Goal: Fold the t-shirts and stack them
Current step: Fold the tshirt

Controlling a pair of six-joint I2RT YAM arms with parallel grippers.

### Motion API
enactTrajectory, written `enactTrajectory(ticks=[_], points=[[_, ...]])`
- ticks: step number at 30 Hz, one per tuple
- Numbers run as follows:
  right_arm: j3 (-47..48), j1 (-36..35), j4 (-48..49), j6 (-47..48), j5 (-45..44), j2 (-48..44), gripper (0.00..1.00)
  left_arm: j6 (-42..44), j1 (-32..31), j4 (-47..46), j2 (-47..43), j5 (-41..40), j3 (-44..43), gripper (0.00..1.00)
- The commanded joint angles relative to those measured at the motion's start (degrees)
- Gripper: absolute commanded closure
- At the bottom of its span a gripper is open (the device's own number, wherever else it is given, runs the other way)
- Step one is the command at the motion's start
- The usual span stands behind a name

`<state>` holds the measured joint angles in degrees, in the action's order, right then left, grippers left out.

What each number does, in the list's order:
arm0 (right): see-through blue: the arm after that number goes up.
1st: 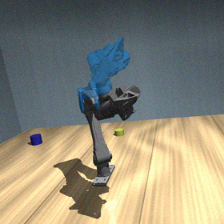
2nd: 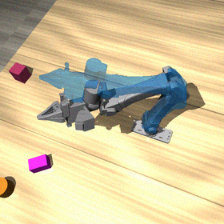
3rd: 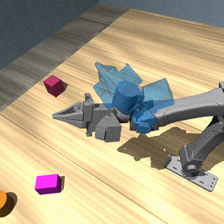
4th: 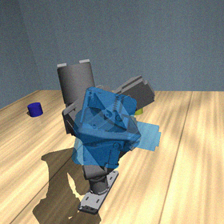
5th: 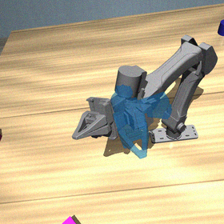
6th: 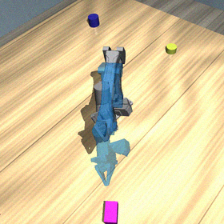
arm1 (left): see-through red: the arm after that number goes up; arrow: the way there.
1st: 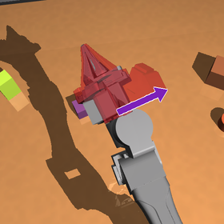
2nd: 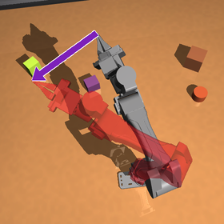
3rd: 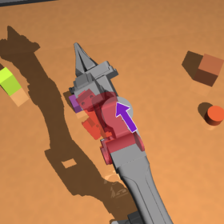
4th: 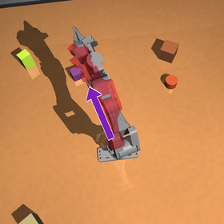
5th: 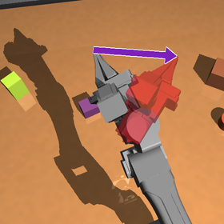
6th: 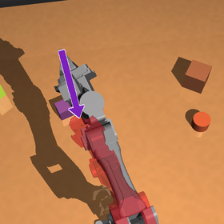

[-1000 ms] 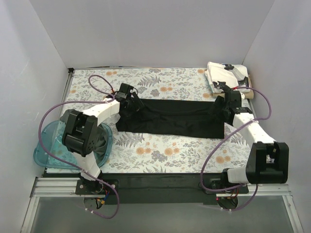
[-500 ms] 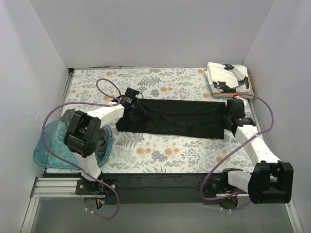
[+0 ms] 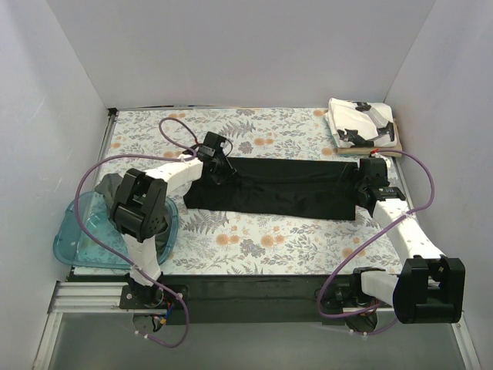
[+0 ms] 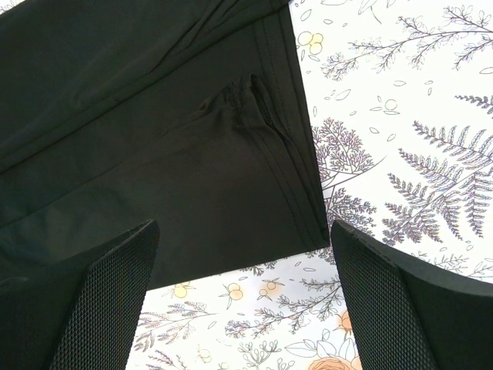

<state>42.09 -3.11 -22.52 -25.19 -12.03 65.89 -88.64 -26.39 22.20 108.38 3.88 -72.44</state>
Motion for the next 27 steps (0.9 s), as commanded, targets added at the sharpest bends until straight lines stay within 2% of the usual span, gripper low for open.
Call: enactTrajectory(ticks=[1,4,5,8,11,16,18,21,23,27], points=[[-0.2,-0.2,0.3,0.9,-0.7,-0.8,0.02,1.1,-0.3,-0.2,1.8,-0.8,-4.1,1.0],[0.0,-0.2,0.3,1.2,-0.9,-0.8,0.02,1.7,-0.3,1.0,4.3,-1.3,-7.5,0.98],[0.0,-0.1,0.4,1.3,-1.1,-0.8,0.02,2.7,-0.2,1.5,5.1,-0.9,-9.3,0.79],[0.6,-0.2,0.3,1.0,-2.4,0.0,0.02,3.6,-0.3,2.8,7.0,-1.0,-13.1,0.55],[2.6,-0.2,0.6,1.0,-2.2,2.1,0.02,4.4,-0.2,3.6,8.3,-3.2,-16.5,0.49],[6.5,-0.2,1.4,4.5,0.5,6.4,0.02,5.5,-0.2,7.3,10.2,-4.9,-25.5,0.25],[7.4,-0.2,5.6,7.5,3.7,7.8,0.02,5.1,-0.2,7.2,8.0,-4.4,-24.2,0.2],[9.8,-0.3,9.8,9.0,11.5,12.8,0.02,4.1,-0.2,6.4,2.6,-5.0,-16.3,0.15],[12.2,-1.3,12.7,10.9,16.1,16.9,0.02,2.9,-0.2,5.1,-0.6,-5.8,-8.0,0.14],[18.1,-1.7,15.8,13.4,18.9,25.6,0.02,0.9,-0.2,1.7,-9.0,-5.7,5.5,0.12]])
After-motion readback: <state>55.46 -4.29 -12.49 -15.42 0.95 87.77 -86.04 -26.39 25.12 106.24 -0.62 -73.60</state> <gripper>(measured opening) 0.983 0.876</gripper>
